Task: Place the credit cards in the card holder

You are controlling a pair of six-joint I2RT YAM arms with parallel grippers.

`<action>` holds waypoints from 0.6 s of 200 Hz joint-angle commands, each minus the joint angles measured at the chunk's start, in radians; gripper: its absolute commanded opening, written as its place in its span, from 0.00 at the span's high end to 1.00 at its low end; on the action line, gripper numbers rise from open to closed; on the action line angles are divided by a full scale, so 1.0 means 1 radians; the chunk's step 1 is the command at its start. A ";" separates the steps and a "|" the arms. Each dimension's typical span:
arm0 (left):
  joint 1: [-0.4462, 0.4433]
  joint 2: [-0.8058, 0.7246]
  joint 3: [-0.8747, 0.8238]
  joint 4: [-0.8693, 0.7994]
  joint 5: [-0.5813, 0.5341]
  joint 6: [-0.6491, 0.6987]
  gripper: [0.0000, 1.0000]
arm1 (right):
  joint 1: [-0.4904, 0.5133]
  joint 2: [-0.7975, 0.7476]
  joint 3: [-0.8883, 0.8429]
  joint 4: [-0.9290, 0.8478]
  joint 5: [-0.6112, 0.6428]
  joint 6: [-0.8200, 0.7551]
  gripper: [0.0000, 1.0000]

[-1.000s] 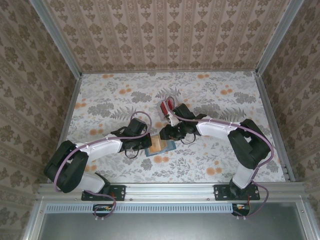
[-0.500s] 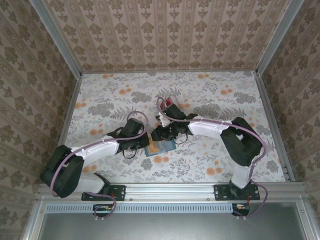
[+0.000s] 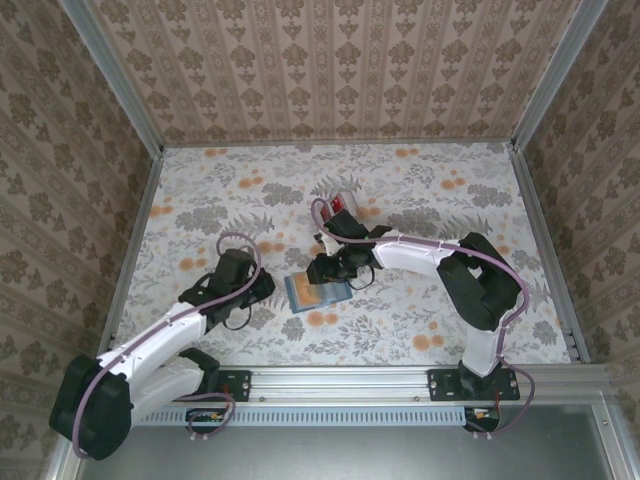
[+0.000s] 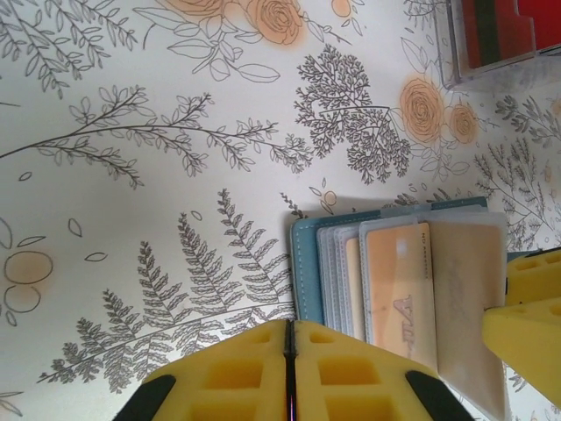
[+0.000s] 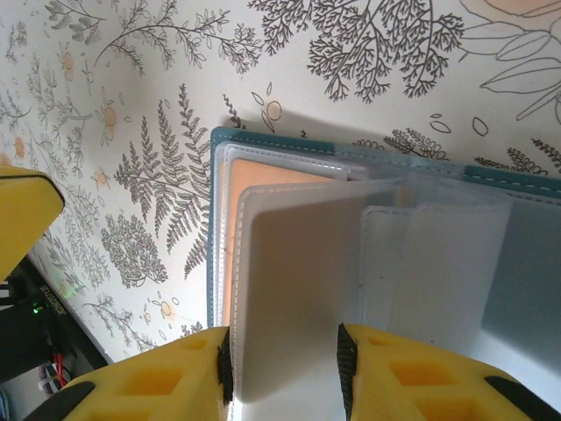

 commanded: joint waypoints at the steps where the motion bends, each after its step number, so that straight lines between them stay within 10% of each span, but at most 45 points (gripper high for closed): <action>1: 0.006 -0.001 -0.014 -0.013 0.000 -0.022 0.92 | 0.011 0.006 0.004 0.012 -0.026 0.002 0.62; 120: 0.008 0.005 0.002 -0.005 0.026 -0.018 0.91 | 0.072 0.000 0.090 -0.068 0.010 -0.041 0.55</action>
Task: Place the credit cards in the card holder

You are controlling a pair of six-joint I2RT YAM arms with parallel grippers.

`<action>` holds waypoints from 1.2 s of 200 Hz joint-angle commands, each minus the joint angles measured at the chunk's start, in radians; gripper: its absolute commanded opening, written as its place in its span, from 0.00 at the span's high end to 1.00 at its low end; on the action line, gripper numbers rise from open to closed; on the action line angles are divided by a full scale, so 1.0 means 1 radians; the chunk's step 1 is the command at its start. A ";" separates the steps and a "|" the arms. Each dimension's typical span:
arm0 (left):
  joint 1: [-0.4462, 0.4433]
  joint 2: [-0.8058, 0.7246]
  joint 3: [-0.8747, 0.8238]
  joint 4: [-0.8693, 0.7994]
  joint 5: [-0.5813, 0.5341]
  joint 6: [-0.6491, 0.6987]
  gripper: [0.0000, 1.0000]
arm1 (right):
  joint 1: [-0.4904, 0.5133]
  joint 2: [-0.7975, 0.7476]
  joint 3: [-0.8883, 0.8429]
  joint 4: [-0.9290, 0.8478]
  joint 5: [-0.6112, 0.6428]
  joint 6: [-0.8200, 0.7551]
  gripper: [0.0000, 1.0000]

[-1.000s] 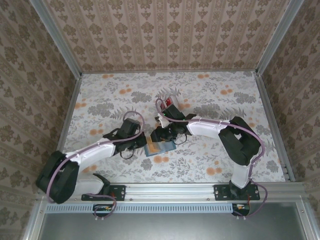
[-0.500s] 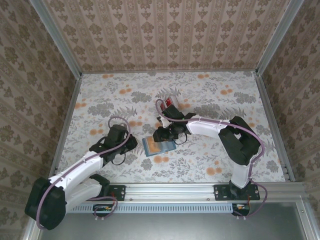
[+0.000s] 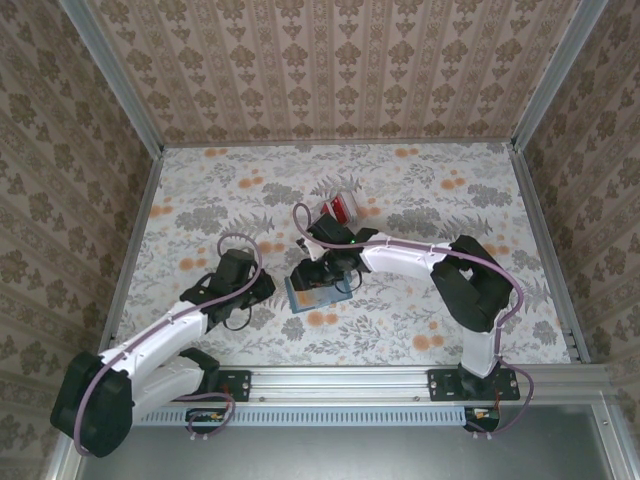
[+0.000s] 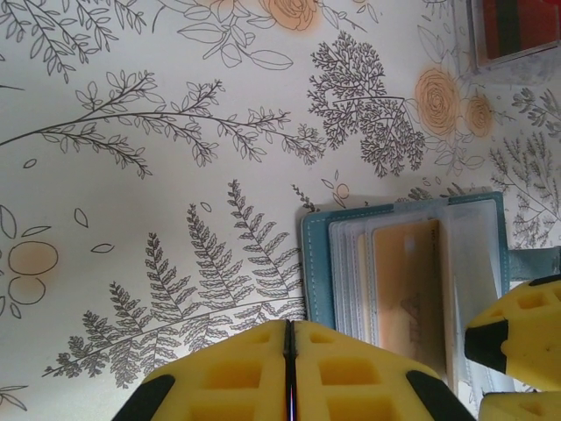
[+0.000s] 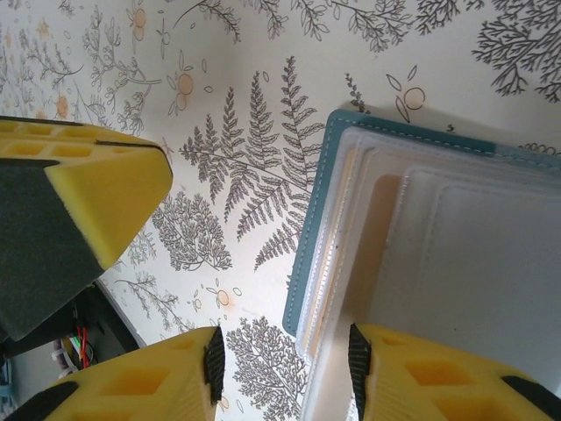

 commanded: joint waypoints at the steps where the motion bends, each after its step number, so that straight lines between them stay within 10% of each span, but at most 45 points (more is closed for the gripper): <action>1: 0.007 -0.011 0.003 -0.001 0.024 -0.014 0.91 | -0.012 -0.030 0.008 -0.045 0.019 -0.020 0.55; 240: -0.188 0.395 0.287 0.134 0.154 -0.031 0.93 | -0.239 -0.193 -0.248 -0.025 0.104 -0.019 0.53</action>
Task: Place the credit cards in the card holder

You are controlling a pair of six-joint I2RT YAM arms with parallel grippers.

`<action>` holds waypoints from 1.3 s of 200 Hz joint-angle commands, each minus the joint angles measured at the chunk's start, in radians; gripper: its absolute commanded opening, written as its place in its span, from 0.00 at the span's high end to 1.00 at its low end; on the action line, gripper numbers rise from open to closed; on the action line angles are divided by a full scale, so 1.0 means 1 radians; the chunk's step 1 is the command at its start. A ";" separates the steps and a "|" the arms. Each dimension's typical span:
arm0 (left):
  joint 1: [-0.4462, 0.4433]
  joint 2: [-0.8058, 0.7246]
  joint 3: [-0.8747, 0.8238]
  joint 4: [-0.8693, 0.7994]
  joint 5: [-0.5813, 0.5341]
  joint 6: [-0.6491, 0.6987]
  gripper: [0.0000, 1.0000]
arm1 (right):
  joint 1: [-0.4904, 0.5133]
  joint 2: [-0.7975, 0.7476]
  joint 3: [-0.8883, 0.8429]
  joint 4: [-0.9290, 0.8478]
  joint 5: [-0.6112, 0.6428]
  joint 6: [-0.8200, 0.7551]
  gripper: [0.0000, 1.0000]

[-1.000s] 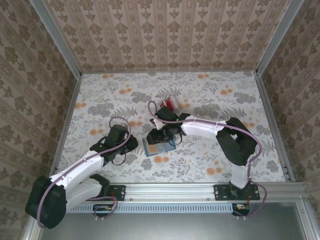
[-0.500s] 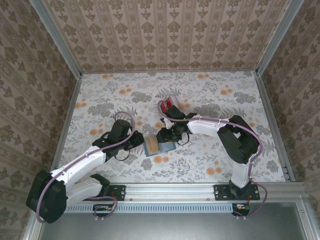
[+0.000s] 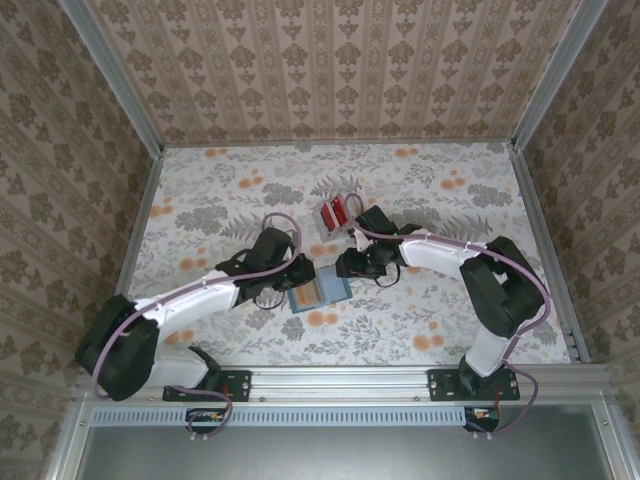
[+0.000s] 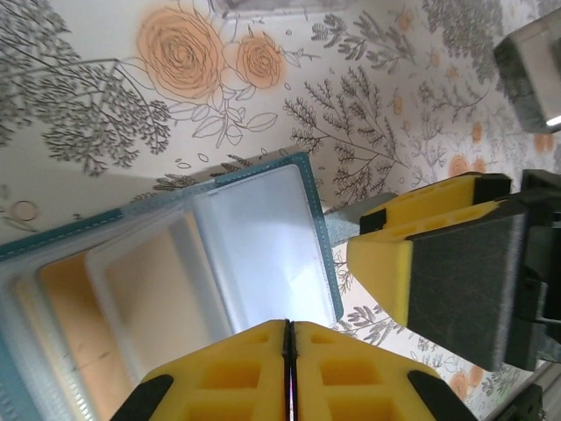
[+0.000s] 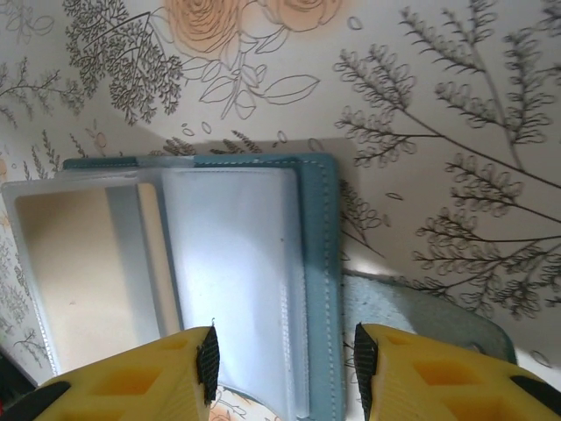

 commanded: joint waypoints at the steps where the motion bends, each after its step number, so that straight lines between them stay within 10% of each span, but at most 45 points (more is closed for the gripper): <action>1: -0.004 0.055 0.034 -0.012 0.008 0.013 0.93 | -0.008 -0.043 -0.014 -0.015 0.017 -0.014 0.53; 100: 0.095 0.015 -0.107 -0.136 -0.055 0.049 0.96 | -0.079 -0.067 0.109 -0.089 0.020 -0.078 0.53; 184: 0.103 0.046 0.161 -0.222 -0.048 0.151 0.92 | -0.166 0.089 0.427 -0.207 0.221 -0.198 0.53; 260: 0.155 0.292 0.354 -0.117 0.030 0.191 0.88 | -0.183 0.304 0.684 -0.290 0.162 -0.215 0.53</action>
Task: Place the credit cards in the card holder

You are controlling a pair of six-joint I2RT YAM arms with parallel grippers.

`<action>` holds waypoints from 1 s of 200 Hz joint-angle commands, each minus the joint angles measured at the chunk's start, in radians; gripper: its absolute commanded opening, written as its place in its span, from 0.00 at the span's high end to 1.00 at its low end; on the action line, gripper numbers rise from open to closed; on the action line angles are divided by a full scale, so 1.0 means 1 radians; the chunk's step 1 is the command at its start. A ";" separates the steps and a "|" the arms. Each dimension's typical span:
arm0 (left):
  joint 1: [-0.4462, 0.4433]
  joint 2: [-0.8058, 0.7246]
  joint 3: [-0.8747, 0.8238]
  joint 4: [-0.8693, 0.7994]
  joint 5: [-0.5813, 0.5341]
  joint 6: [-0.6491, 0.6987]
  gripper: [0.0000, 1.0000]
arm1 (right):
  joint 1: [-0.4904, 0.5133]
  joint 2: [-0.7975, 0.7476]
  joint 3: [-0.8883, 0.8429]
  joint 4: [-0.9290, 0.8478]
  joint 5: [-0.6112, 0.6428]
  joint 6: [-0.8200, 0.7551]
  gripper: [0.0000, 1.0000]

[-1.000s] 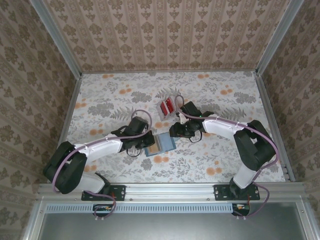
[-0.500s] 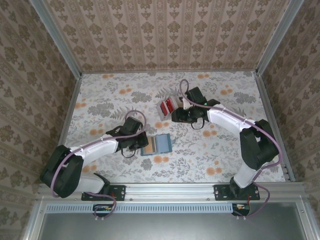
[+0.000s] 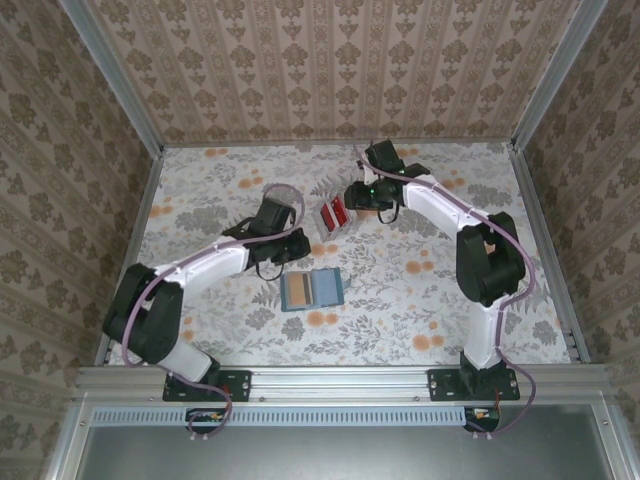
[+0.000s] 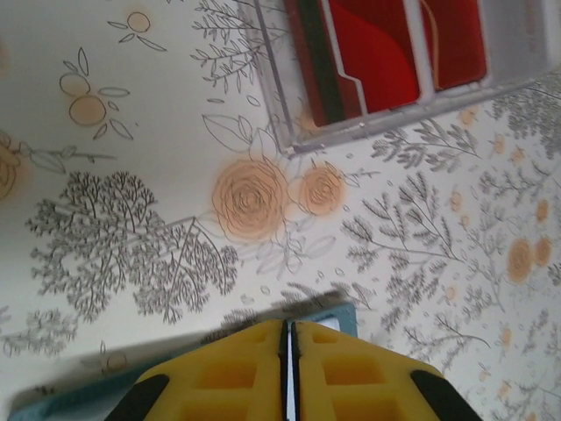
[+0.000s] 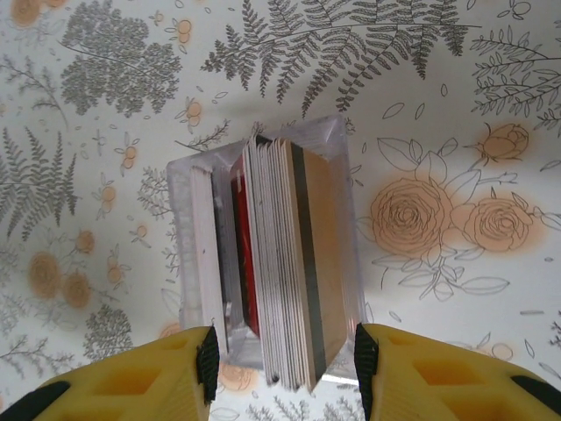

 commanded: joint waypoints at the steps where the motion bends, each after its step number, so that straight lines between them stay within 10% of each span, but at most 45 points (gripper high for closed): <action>1: 0.013 0.063 0.085 0.043 0.043 0.044 0.87 | 0.000 0.053 0.082 -0.072 -0.016 -0.026 0.53; 200: 0.037 0.398 0.290 0.124 0.130 0.029 0.87 | 0.029 0.141 0.189 -0.117 -0.081 -0.024 0.52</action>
